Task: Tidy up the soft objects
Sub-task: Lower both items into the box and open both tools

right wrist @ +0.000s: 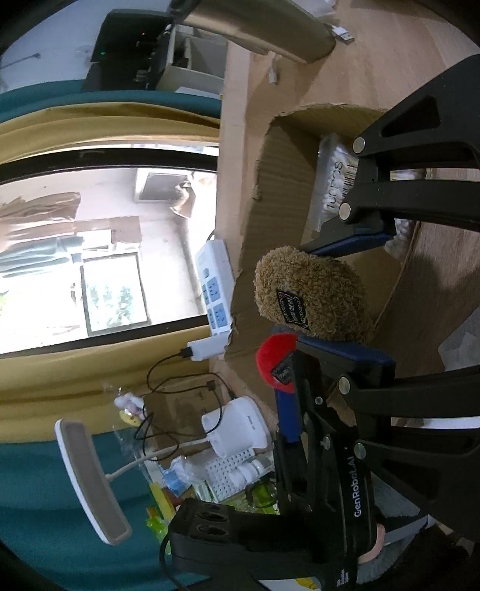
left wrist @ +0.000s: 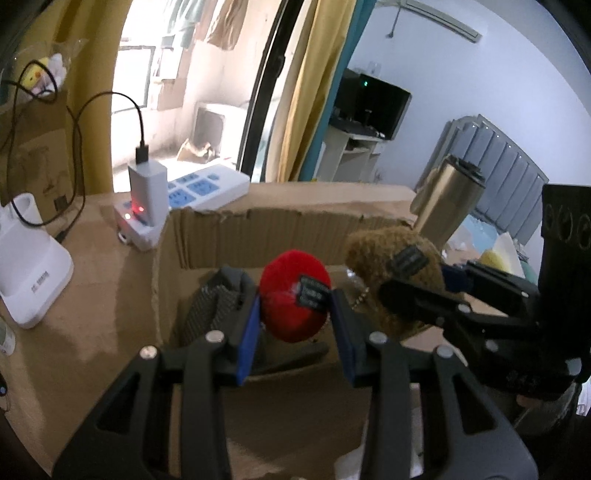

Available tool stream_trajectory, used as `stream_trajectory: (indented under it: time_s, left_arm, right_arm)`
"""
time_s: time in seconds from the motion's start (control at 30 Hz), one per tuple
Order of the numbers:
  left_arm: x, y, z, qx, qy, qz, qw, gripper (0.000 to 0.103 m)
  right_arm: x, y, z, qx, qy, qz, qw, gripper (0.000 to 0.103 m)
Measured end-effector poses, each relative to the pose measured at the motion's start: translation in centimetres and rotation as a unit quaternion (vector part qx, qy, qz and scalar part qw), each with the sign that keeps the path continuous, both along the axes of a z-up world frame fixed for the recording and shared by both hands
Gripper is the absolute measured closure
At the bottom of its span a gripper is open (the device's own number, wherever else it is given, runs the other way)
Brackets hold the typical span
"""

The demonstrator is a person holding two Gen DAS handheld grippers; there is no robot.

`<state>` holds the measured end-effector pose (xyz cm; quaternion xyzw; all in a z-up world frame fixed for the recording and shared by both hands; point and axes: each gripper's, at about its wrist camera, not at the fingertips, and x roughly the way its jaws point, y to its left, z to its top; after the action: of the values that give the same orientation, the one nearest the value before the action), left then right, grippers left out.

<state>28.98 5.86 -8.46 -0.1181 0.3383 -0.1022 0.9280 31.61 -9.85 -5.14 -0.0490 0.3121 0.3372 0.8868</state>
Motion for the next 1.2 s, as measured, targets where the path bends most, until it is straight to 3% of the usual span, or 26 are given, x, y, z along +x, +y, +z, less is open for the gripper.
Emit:
stream_trajectory:
  time_s: [0.07,0.13,0.2,0.4,1.2]
  left_arm:
    - [0.1,-0.1,-0.2,0.002,0.003,0.001,1.0000,0.060]
    - [0.0,-0.2,-0.1,0.002,0.002,0.002,1.0000,0.050]
    - [0.0,-0.2,0.0,-0.004,0.000,0.002,1.0000,0.050]
    - [-0.3,-0.2,0.5,0.006,-0.006,0.007,0.9999,0.050]
    - [-5.0,-0.4,4.5,0.025,-0.058,0.019,0.9978,0.049]
  right_arm:
    - [0.2,0.0,-0.2,-0.001,0.003,-0.002,1.000,0.060]
    - [0.3,0.0,-0.3,-0.001,0.005,-0.003,1.000,0.059]
    - [0.5,0.0,-0.4,-0.001,0.005,-0.006,1.000,0.057]
    - [0.7,0.2,-0.5,-0.002,0.003,-0.010,1.000,0.040]
    - [-4.5,-2.0,3.1,0.007,-0.038,-0.001,0.999,0.039]
